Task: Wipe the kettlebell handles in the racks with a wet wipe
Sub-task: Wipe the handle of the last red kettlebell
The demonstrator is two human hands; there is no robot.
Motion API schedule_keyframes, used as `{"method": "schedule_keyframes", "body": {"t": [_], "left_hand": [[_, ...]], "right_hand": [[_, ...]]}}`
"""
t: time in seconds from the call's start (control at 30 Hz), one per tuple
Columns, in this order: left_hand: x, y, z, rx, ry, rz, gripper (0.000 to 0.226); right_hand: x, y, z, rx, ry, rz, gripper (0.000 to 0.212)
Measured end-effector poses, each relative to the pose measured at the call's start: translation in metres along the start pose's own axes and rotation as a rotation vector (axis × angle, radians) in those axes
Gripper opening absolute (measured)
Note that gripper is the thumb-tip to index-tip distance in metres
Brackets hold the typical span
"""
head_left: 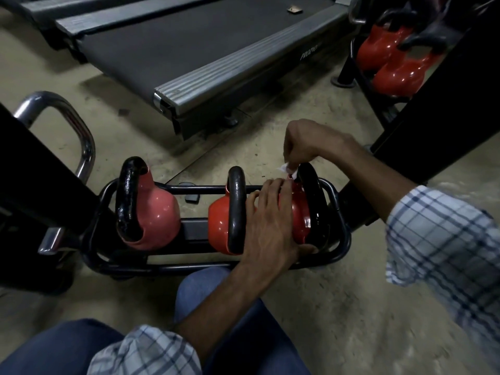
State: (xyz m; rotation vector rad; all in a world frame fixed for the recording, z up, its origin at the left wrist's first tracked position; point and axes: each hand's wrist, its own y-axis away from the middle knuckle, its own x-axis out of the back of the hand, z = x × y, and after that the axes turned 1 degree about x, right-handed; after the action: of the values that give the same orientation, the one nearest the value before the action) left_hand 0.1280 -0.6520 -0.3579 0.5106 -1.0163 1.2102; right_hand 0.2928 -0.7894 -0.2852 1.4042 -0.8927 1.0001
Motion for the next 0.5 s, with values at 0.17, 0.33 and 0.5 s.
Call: {"method": "schedule_keyframes", "body": {"t": [0.17,0.33,0.5], "left_hand": [[-0.002,0.001,0.000,0.017,-0.027,0.010,0.137],[-0.001,0.001,-0.004,0.007,0.009,0.016,0.139],[-0.001,0.000,-0.004,0.016,-0.009,0.009,0.139]], "right_hand": [[-0.012,0.033,-0.003,0.012,-0.031,0.160,0.019],[-0.037,0.128,-0.024,0.059,0.113,0.027,0.019],[-0.040,0.122,-0.020,0.055,0.070,0.145,0.024]]}}
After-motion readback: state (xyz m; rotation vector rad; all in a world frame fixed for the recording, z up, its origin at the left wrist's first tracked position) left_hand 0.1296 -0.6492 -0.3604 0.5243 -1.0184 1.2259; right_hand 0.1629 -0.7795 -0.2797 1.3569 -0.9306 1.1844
